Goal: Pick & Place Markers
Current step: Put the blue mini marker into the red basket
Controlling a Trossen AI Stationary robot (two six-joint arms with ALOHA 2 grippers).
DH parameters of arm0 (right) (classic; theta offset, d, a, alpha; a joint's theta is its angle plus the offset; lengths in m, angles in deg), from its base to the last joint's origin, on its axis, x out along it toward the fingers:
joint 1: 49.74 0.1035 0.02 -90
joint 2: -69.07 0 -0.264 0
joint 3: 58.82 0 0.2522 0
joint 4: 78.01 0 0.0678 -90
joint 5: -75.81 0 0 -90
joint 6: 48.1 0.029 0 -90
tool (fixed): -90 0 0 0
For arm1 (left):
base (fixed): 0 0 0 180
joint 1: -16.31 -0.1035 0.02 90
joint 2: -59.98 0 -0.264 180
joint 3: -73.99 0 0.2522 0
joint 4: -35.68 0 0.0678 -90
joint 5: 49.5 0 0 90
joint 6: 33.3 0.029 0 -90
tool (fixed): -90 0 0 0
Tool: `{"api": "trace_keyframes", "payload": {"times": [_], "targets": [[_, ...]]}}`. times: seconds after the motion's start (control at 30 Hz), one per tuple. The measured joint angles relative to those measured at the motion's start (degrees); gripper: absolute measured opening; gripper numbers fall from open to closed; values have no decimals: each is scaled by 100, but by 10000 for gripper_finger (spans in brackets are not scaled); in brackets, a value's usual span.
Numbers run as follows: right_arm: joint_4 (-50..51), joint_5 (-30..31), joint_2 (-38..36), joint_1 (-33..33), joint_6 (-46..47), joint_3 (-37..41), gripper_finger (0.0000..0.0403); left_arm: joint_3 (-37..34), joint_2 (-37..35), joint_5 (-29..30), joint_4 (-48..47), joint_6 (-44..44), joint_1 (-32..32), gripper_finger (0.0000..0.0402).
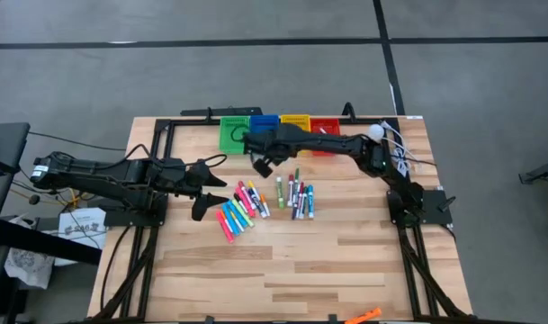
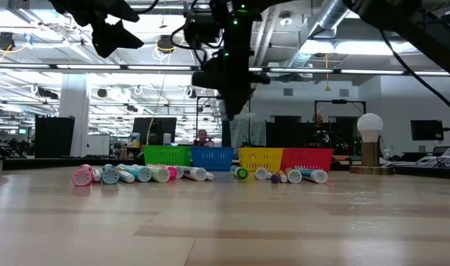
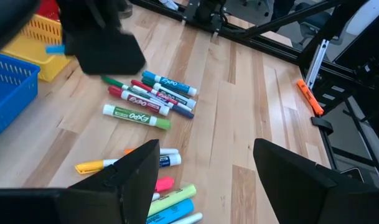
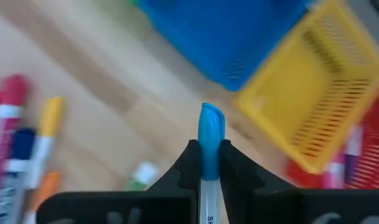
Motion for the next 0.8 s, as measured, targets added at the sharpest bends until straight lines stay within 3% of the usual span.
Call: {"api": "trace_keyframes", "payload": {"times": [0.2,0.5,0.8], "targets": [[861,304,-149,-464,-171,-158,30,0,-2,0,-17,0,0,260],[1194,412,-656,-1308,-317,-148,28,2,-25,0,-59,0,-2,260],[1190,308,-1122,-1671,-416,583,22,4,-102,6,-156,-2,-2,260]]}}
